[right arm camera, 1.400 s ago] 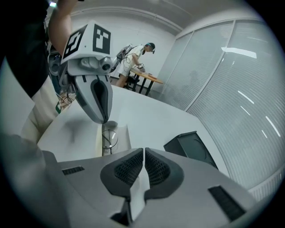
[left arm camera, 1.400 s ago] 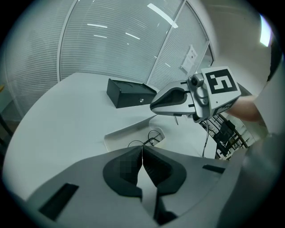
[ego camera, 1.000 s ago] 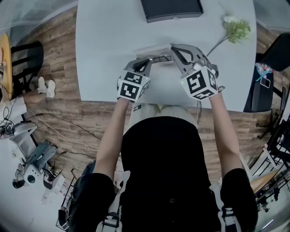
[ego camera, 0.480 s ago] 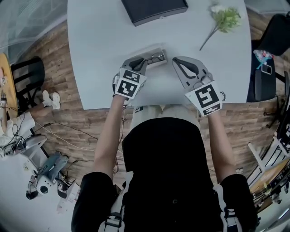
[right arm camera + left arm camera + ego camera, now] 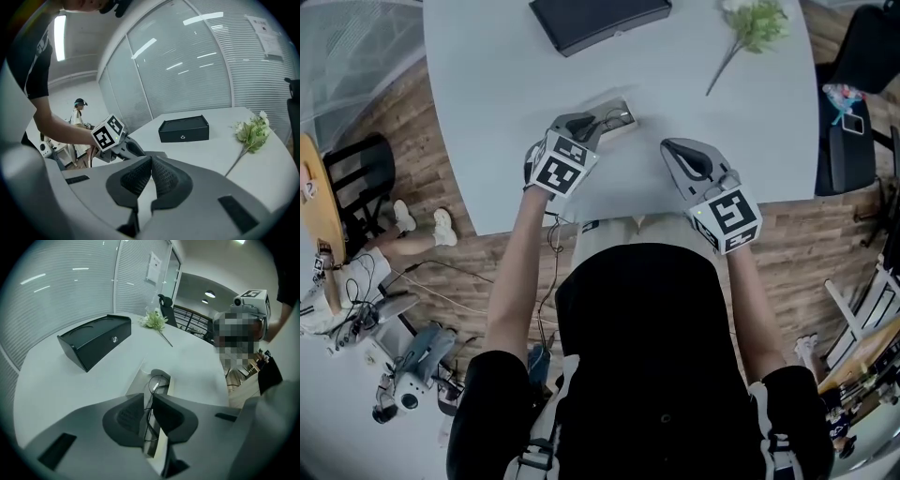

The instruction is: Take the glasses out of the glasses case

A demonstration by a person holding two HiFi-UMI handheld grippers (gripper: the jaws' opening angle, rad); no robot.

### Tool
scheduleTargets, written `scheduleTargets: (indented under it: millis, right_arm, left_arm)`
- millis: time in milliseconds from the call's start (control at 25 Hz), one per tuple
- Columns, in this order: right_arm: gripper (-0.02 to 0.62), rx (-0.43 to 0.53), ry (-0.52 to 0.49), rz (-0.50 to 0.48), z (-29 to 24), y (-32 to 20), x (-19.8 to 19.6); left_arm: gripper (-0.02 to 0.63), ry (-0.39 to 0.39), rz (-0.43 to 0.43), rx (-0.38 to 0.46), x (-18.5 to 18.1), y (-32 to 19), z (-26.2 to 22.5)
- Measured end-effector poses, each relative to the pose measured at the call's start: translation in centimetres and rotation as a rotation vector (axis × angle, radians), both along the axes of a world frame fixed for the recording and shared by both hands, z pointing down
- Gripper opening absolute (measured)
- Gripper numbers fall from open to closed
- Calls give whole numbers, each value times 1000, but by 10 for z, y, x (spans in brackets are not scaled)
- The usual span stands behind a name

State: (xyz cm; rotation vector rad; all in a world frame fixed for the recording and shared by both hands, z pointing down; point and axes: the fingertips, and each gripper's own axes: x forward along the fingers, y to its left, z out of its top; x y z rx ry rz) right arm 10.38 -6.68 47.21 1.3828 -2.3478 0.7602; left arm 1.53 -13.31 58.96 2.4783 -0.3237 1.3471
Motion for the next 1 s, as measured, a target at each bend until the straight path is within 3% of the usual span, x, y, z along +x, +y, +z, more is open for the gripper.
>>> scheduleTargets:
  millis: [120,720,1000]
  right_arm:
    - [17,-21,-30,38,6,5,8]
    - [17,-55,-40,95,18,13,16]
    - [17,-57,-43,107,17,12,16]
  left_arm:
    - [126,-29,56,-23,4,3,7]
    - [130,-94,214,-110,13,-1,29]
    - [89,-187,345,-27,12,5,29]
